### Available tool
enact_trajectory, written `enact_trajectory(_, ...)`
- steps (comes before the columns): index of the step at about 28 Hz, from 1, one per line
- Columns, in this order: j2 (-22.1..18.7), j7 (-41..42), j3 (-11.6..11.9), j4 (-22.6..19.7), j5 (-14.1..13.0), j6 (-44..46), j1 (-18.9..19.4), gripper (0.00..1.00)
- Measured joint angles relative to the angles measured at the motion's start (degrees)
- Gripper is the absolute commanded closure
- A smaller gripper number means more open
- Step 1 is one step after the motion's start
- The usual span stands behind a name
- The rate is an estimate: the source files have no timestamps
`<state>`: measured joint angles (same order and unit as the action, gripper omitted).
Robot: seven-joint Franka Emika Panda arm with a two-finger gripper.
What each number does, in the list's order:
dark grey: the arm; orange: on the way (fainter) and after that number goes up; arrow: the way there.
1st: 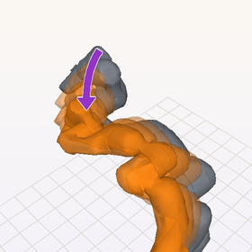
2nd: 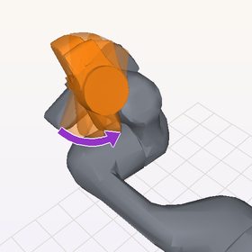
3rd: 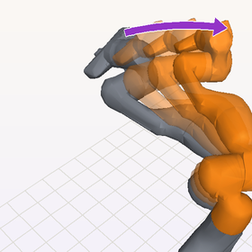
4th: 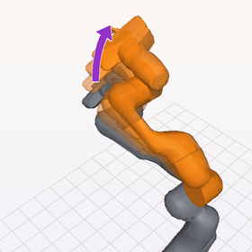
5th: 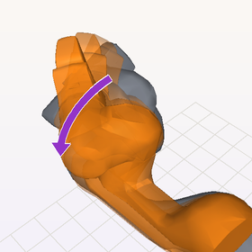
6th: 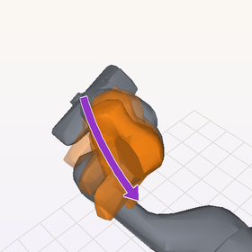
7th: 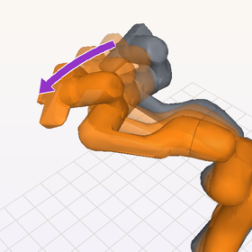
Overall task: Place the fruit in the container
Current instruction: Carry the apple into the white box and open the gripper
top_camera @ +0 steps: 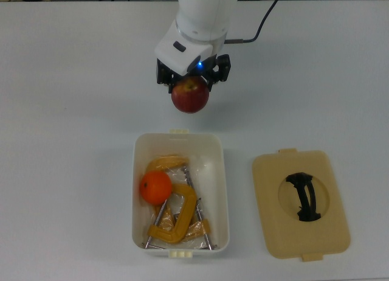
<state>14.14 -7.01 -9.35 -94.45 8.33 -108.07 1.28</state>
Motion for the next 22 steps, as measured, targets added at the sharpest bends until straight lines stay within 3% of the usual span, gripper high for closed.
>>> enact_trajectory(5,0.18,0.00,0.06,2.40,1.45,-0.61,-0.51,0.57)
enact_trajectory(13,3.55,-0.02,0.31,2.65,2.87,-16.33,-0.83,0.52)
enact_trajectory(15,4.68,-0.14,0.35,2.66,3.14,-19.90,-1.18,0.45)
enact_trajectory(20,7.01,-0.98,0.50,2.70,3.32,-27.56,-2.05,0.05)
enact_trajectory(22,7.33,-1.79,0.50,2.72,3.36,-28.51,-2.23,0.00)
